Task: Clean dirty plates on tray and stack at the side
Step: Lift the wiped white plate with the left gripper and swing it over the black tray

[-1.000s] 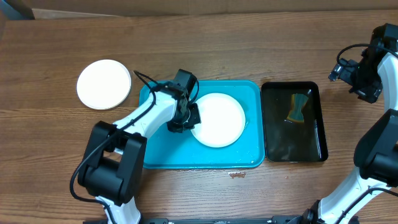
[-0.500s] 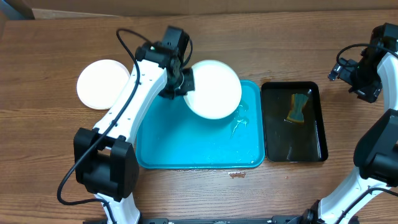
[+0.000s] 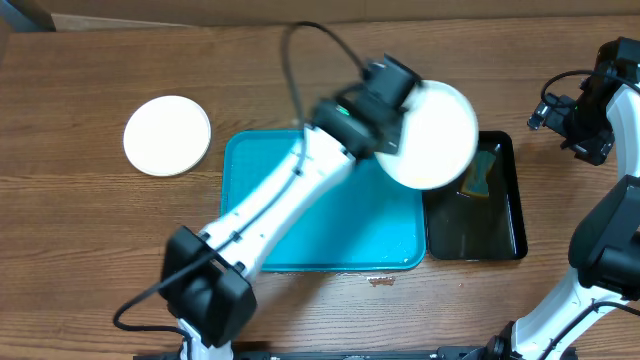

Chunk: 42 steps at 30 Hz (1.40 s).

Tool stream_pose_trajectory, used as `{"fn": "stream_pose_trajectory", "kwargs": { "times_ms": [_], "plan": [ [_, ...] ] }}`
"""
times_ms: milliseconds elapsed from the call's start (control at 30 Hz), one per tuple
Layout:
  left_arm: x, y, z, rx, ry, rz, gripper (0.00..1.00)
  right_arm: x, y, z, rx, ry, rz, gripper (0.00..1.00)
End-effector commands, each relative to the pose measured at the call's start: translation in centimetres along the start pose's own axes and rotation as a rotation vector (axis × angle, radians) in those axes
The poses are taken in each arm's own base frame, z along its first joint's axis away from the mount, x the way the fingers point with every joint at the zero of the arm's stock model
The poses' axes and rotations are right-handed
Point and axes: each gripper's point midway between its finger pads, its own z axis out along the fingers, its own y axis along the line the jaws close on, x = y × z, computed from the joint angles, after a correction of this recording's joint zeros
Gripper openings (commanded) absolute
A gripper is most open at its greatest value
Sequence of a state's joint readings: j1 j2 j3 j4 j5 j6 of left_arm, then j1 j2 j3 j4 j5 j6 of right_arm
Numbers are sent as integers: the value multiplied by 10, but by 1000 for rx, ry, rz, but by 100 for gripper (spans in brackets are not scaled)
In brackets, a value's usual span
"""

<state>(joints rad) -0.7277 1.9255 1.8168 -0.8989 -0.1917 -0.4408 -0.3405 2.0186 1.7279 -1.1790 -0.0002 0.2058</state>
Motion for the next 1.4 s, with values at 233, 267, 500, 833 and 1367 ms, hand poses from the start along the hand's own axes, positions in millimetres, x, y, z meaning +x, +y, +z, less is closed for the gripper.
{"fn": "stream_pose_trajectory", "kwargs": {
  "times_ms": [233,267,500,833,1367],
  "plan": [
    [4,-59,-13,-450,-307,420,4,-5,1,-13,-12,-36,5,100],
    [5,-62,-15,-497,-332,455,4,-5,1,-13,-12,-36,5,100],
    [-2,-82,-78,-892,-629,491,4,-5,1,-13,-12,-36,5,100],
    [9,-105,-74,-791,-627,515,4,-5,1,-13,-12,-36,5,100],
    [-10,-46,-27,137,-60,43,4,-5,1,-13,-12,-36,5,100]
  ]
}}
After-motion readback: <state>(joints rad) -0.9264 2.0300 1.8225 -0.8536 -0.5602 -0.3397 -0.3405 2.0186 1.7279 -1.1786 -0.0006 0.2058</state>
